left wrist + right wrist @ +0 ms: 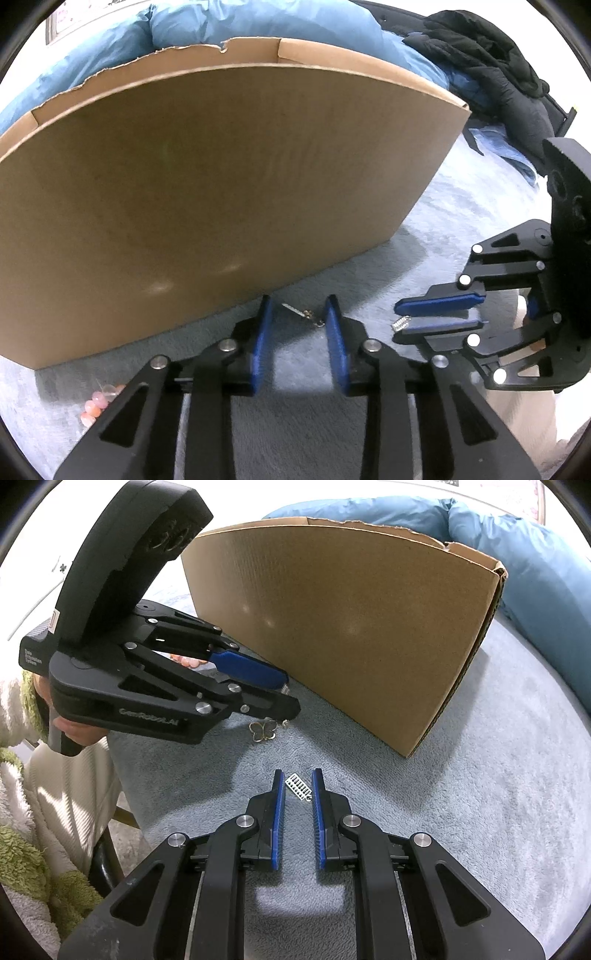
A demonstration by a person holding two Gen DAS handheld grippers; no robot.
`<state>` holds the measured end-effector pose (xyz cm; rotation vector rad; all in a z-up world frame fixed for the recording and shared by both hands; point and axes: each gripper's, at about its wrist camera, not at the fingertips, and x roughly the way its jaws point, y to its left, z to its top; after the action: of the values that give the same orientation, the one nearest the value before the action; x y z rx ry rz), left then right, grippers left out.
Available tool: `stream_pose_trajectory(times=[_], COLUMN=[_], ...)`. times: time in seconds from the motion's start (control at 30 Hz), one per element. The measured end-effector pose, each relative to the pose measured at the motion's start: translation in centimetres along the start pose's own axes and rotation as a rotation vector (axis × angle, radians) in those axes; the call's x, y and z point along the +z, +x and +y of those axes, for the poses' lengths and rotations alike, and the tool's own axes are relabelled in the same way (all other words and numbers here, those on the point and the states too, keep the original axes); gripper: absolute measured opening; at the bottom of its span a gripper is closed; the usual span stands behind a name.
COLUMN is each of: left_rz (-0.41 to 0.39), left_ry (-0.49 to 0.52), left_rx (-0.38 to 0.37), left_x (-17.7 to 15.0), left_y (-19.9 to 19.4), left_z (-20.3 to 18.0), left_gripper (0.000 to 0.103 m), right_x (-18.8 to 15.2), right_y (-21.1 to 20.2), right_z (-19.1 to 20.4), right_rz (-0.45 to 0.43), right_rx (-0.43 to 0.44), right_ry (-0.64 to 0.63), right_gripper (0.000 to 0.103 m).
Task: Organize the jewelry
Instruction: 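Carry the keychain and comb charm into the box with both tools and open both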
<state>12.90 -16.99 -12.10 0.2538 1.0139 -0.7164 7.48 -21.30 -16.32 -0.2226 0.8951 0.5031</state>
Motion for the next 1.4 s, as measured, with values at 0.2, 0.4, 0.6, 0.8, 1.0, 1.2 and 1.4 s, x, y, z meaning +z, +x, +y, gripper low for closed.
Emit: stream_pose_trajectory(times=[0.2,0.4,0.6,0.8,1.0,1.2,1.4], left_rz=[-0.017,-0.046,-0.084,-0.154,-0.244,-0.346,-0.411], left_ry=[0.0,0.011,0.023,0.05,0.099,0.123,0.127], left_rx=[0.01,0.012,0.017,0.029,0.054,0.079,0.118], left_x=[-0.1,-0.7,-1.2,-1.1,-0.5,1.1,3.8], left_y=[-0.5,-2.0,-4.5,-8.2,-12.5,-17.1,-18.6], left_z=[0.6,0.9,0.8,0.1,-1.1,-1.1,-0.7], left_gripper=[0.001,0.001,0.001,0.001,0.001,0.001,0.001], right_x=[0.1,0.2,0.5,1.0,1.9,3.8,6.6], right_y=[-0.2,-0.8,-2.2,-4.7,-7.8,-11.4,-13.3], right_z=[0.1,0.4,1.1,1.8,2.8,2.5,1.1], right_rz=[-0.007,-0.017,-0.034,-0.076,-0.15,-0.278,-0.402], right_rx=[-0.005,-0.017,-0.045,-0.087,-0.132,-0.151,-0.161], right_ry=[-0.004,-0.003,-0.011,-0.011,-0.014,0.003,0.03], right_gripper=[0.013,0.012,0.012,0.012,0.012,0.012,0.012])
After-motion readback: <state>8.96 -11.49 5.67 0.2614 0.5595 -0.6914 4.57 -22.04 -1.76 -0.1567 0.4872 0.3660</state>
